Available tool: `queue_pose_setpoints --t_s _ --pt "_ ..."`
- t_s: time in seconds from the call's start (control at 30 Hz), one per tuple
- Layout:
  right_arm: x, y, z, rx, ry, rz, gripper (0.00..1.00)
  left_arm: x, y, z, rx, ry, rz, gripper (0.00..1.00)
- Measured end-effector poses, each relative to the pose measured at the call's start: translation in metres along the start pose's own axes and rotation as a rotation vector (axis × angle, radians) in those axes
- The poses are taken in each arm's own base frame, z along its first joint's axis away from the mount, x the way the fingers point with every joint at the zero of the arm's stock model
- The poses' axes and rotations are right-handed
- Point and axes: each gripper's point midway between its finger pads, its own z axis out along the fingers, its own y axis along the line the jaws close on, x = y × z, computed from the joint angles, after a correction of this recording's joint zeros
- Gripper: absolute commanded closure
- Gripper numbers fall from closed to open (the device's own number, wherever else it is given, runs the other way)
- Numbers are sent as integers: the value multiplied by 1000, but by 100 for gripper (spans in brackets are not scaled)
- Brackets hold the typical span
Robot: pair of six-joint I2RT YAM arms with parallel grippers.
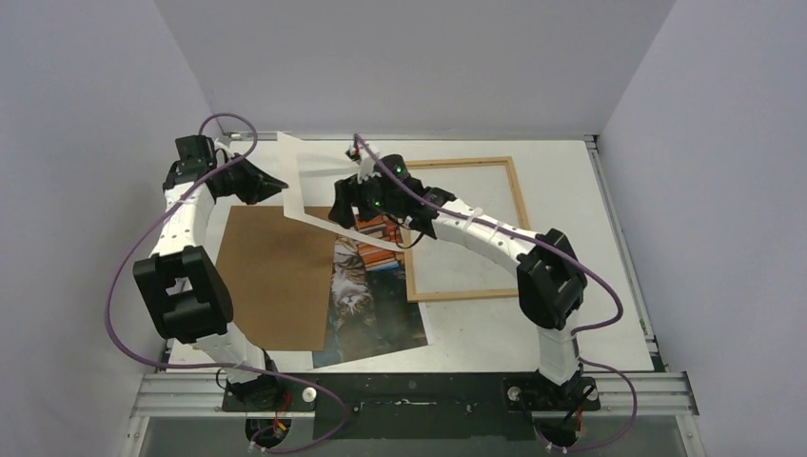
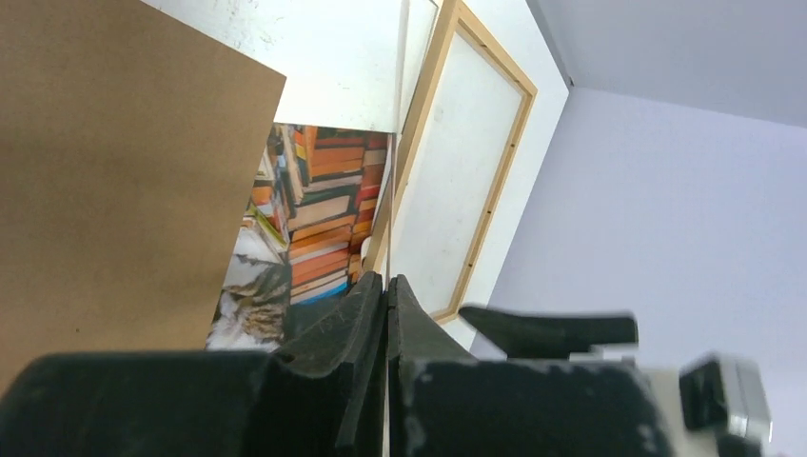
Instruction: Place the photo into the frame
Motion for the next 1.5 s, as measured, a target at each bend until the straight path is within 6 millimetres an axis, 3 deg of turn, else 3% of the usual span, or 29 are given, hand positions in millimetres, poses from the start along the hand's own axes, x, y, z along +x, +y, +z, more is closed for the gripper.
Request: queue_pose_setpoints --t_s 0.1,0.27,0.37,0.53,0.7,0.8,0.9,1.03,1.17,1.37,1.5 --pt "6 33 -5 43 -29 -221 28 -1 -10 -13 -22 -23 1 100" --pt "52 72 2 95 9 -532 28 3 -15 -24 -44 -34 -34 100" --pt "62 61 6 179 5 -618 28 5 -14 -24 -59 -28 -69 100" --pt "47 15 6 397 -61 -671 29 8 -14 -27 -68 -28 -96 100" --pt "33 -5 5 486 -112 -716 32 9 -17 -30 -64 -34 -100 100" --pt "29 -2 10 485 -140 -748 42 9 -17 -30 -66 -31 -104 100" --pt "35 -1 15 483 -147 -781 69 10 -16 -31 -70 -28 -108 100" --pt "35 1 16 515 -157 -818 89 11 -18 -33 -76 -27 -108 100" --pt "27 11 12 550 -196 -860 100 8 -23 -37 -75 -35 -98 81" --pt "25 21 8 573 -211 -904 100 -6 -42 -51 -43 -88 -51 33" --pt "18 27 8 566 -224 -901 100 -17 -62 -68 -9 -137 -2 25"
